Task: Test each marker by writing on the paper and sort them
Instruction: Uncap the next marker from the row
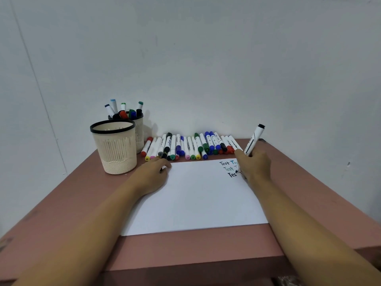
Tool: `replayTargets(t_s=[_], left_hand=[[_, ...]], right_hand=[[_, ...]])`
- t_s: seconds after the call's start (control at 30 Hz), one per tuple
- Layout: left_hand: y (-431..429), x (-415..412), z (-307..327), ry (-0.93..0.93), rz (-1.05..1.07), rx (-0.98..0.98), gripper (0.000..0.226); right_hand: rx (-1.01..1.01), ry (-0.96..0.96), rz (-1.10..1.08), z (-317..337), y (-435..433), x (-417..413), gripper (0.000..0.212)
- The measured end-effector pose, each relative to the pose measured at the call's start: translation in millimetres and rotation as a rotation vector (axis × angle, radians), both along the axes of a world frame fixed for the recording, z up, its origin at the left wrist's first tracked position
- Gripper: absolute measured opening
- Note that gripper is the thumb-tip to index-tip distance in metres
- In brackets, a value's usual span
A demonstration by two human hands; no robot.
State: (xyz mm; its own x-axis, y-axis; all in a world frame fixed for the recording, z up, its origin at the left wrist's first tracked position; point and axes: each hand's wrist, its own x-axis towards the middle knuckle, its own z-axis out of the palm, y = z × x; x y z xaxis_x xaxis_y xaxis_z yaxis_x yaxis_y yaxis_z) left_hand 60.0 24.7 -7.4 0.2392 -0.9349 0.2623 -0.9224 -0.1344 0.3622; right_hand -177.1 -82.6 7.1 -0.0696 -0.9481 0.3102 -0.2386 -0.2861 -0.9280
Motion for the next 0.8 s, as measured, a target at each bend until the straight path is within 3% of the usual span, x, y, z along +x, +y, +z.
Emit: replayTargets(t_s=[0.3,0.47,0.7,0.8], left_hand=[[-0.2,0.6,0.4,-0.003,0.002,0.011,0.030],[0.3,0.3,0.9,-0.001,0.000,0.012,0.030],[1.0,-0.4,3.1,0.011,0.000,0.026,0.030],[2.6,-2.0,7.2,0.047,0.007,0.025,0.030]], right_hand=[[-0.007,0.076,0.014,-0.5,2.1,1.8,0.032],[0.021,0.009,0.011,-1.3,-0.7,-0.3,0.032],[0.018,0.056,-0.018,-2.0,-2.1,-0.2,0.030],[0.081,-0.008,-0.024,1.1,-5.3,-2.3,0.021]])
